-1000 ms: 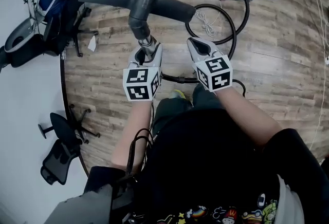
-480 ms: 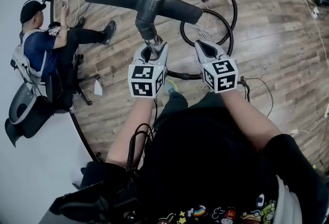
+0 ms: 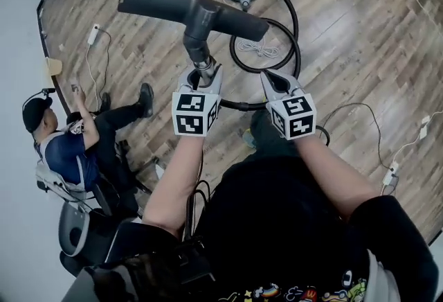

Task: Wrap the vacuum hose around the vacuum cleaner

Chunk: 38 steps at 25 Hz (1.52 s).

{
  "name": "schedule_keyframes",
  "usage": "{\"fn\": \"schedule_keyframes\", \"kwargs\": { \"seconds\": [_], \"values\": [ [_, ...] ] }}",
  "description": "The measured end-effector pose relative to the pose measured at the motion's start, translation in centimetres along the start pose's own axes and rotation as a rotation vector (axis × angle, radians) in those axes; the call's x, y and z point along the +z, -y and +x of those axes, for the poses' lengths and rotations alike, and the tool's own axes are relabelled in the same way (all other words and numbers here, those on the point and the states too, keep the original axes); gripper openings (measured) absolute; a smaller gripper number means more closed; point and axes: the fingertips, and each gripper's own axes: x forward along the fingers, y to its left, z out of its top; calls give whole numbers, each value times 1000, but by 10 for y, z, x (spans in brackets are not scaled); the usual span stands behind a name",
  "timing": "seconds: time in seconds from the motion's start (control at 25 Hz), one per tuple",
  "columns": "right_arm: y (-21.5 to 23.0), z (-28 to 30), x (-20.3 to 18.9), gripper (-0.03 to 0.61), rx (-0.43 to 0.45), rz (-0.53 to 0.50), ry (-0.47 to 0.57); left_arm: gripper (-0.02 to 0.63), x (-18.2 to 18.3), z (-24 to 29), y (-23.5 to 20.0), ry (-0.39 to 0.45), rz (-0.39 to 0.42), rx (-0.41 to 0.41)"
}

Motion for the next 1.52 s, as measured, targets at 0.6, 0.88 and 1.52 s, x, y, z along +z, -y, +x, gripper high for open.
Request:
{"fn": "schedule_keyframes", "kwargs": {
  "seconds": [0.6,0.88,1.52],
  "values": [
    [148,81,28,23,-301,290,46,163,63,212,-10,-189,430,-334],
    [156,115,20,23,-572,467,53,163,81,301,-8,-230,751,-625],
    [265,219,-161,23,-862,778,191,163,-70,513,87,-235,1062,-884]
  ]
}}
